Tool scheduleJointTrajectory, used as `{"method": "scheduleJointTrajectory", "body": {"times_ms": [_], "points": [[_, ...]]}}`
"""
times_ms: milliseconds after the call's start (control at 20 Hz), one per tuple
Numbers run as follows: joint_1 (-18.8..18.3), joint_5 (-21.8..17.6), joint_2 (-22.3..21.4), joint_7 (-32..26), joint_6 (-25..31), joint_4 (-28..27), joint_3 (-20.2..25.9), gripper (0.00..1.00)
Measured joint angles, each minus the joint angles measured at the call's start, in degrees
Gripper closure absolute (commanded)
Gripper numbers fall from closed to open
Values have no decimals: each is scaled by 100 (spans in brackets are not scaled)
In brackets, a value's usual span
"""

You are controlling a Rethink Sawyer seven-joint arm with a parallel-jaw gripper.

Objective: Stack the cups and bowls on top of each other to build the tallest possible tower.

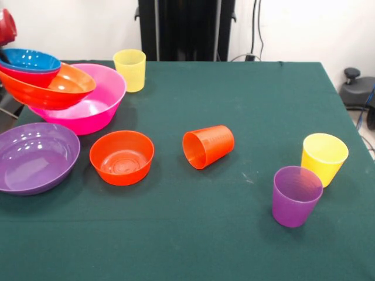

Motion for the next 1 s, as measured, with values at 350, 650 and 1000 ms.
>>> {"method": "scheduleJointTrajectory", "body": {"times_ms": [350,650,1000], "points": [[-291,-320,-1,0,-427,434,0,100],[-390,-447,-2,0,-603,655,-14,100],[-388,-583,48,0,-800,754,-59,100]]}}
